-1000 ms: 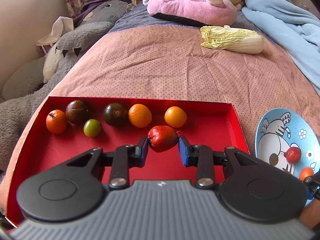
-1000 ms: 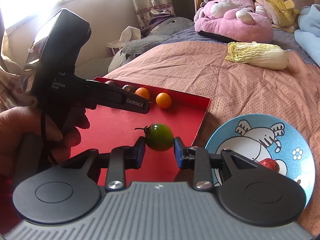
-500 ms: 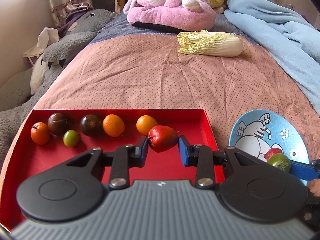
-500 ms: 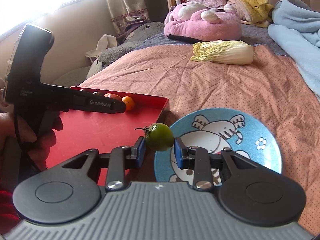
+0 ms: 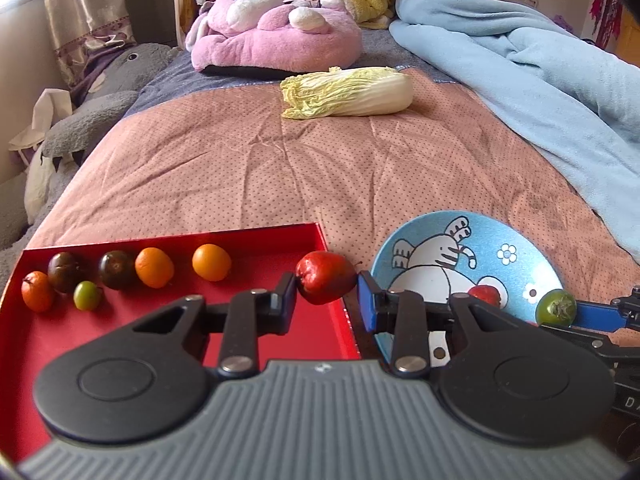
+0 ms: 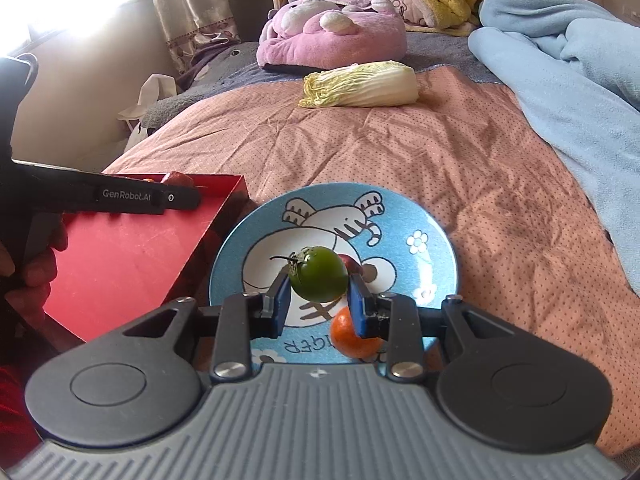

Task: Organize fruits
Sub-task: 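Carry the red and green tomatoes in both grippers over the blue plate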

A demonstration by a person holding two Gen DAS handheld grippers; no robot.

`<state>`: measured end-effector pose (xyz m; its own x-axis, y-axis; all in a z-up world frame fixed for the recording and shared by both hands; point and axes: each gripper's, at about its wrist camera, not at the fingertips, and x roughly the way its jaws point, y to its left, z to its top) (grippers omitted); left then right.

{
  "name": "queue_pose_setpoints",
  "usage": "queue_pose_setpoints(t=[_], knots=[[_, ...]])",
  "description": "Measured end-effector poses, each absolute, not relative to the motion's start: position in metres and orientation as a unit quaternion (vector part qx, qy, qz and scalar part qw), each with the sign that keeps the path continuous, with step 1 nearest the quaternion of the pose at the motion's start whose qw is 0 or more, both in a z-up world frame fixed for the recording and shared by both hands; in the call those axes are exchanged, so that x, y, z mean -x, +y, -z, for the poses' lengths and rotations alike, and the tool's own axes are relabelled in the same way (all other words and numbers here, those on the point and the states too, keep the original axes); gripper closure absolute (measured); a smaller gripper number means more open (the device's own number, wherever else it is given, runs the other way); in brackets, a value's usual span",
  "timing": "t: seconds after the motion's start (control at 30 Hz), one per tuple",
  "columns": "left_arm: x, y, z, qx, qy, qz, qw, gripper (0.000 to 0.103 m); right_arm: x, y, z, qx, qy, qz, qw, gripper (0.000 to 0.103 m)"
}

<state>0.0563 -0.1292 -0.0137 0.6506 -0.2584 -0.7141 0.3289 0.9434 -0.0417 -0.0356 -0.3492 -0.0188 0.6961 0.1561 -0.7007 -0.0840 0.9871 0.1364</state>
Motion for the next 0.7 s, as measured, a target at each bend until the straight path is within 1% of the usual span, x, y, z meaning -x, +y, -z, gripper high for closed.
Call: queue_pose_setpoints(t=[0.37,0.7], knots=[[-0.034,-0.163,0.016,-0.062,0.374,0.233,0.895,0.067,0.045,-0.363,0.026,-0.044,0.395,-0.041,0.917,0.067],[-0.036,-0.167,0.022,-0.057,0.380,0.245,0.890,0.067,0.039,-0.370,0.037,-0.050,0.402,-0.029,0.914,0.067]])
